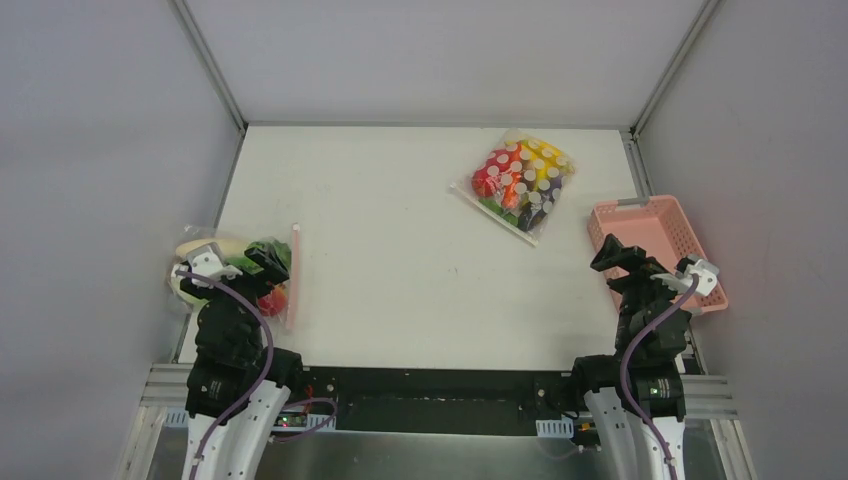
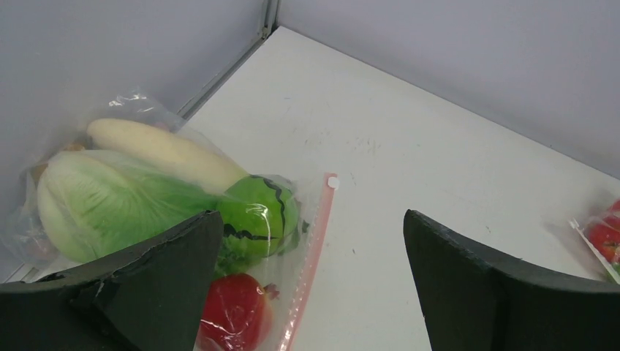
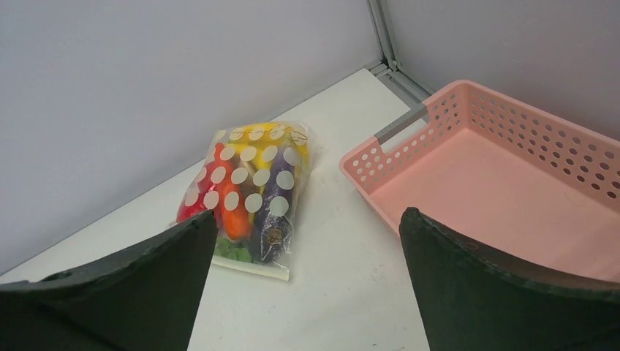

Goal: Open the zip-top bag and remove the fake food

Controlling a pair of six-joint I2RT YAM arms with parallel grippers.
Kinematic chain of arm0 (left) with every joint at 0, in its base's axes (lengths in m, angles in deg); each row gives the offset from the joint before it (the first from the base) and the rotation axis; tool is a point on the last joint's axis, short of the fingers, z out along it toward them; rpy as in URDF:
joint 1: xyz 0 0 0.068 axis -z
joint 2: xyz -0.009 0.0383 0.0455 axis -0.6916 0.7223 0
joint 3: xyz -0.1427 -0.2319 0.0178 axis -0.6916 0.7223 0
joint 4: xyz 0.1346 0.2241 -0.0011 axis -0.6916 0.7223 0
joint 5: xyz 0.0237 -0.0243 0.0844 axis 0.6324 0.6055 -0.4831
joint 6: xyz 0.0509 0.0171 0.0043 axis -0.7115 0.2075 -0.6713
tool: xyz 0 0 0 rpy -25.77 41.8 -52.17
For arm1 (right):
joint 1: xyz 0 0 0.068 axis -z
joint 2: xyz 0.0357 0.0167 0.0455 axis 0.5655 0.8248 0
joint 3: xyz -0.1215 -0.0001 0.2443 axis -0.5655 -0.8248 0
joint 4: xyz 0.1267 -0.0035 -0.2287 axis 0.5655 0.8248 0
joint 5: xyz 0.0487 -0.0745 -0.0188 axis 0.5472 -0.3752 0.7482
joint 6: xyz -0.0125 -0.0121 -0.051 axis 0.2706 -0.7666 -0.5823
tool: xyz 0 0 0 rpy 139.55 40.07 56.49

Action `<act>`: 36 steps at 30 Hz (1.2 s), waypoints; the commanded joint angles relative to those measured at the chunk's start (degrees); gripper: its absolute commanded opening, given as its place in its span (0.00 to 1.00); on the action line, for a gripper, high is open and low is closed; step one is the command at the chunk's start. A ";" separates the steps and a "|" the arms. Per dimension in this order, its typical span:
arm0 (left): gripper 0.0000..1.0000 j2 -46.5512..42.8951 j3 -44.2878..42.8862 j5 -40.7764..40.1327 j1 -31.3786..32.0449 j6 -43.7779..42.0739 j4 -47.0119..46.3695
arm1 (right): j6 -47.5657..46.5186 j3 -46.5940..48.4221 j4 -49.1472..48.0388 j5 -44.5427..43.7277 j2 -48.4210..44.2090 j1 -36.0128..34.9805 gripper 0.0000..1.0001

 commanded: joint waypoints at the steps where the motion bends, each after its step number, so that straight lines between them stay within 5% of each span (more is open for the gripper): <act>1: 0.99 2.12 -2.61 -1.45 -0.83 0.98 0.48 | 0.97 1.41 -0.83 -2.54 -1.07 0.33 1.00; 9: 0.99 8.16 -4.17 -4.58 -0.82 2.39 3.22 | 1.31 0.83 -1.30 -1.10 -1.66 0.36 1.00; 19: 0.99 35.59 -18.46 -16.21 -2.97 17.89 18.37 | 1.12 0.21 -1.79 0.57 -3.48 -0.09 1.00; 28: 0.97 56.58 -22.16 2.62 -21.60 23.64 13.73 | 0.69 -0.16 -1.79 1.74 -5.35 -0.84 1.00; 36: 0.96 69.52 -21.37 17.09 -26.89 22.36 4.92 | 0.25 -0.49 -2.13 3.30 -5.36 -1.39 1.00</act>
